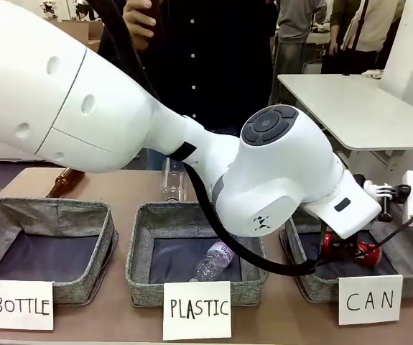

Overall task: Sort the can waste into the basket.
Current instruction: Pick up the can waste from the table and place it in the right Fabric basket.

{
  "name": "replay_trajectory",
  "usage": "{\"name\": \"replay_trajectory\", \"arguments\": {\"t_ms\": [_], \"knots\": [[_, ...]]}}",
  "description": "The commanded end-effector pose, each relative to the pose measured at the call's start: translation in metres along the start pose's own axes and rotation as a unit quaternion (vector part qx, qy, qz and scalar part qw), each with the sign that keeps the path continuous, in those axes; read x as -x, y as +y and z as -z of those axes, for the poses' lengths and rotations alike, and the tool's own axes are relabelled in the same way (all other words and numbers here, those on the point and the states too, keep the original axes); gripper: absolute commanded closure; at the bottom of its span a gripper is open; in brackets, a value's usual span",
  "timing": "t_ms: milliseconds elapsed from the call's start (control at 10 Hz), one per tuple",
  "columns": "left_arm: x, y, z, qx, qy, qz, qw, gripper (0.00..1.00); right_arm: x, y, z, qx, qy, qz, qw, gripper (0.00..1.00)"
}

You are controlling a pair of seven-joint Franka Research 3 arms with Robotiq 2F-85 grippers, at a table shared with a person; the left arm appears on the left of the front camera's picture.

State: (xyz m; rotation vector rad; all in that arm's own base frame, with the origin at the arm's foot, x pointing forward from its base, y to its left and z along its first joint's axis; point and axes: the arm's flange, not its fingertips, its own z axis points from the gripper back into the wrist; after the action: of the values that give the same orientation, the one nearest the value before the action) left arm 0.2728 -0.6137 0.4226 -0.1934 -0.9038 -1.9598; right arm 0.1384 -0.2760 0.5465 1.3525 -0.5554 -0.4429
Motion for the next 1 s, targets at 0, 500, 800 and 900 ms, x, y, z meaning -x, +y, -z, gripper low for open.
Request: {"name": "replay_trajectory", "arguments": {"t_ms": [0, 500, 800, 900], "knots": [[0.001, 0.003, -0.006, 0.017, 0.011, -0.022, 1.000, 0.00, 0.001, 0.001, -0.002, -0.005, -0.008, -0.005, 1.000, 0.00], [0.069, 0.033, -0.176, 0.139, 0.033, -0.165, 0.976, 0.00, -0.022, -0.002, 0.071, -0.011, 0.041, 0.021, 0.999, 0.00], [0.183, 0.021, -0.288, 0.064, 0.095, -0.307, 0.945, 0.00, -0.021, 0.012, 0.189, -0.022, 0.162, 0.004, 0.986, 0.00], [0.218, 0.009, -0.324, 0.055, 0.087, -0.357, 0.928, 0.00, -0.010, 0.016, 0.225, -0.027, 0.205, -0.003, 0.978, 0.00]]}}
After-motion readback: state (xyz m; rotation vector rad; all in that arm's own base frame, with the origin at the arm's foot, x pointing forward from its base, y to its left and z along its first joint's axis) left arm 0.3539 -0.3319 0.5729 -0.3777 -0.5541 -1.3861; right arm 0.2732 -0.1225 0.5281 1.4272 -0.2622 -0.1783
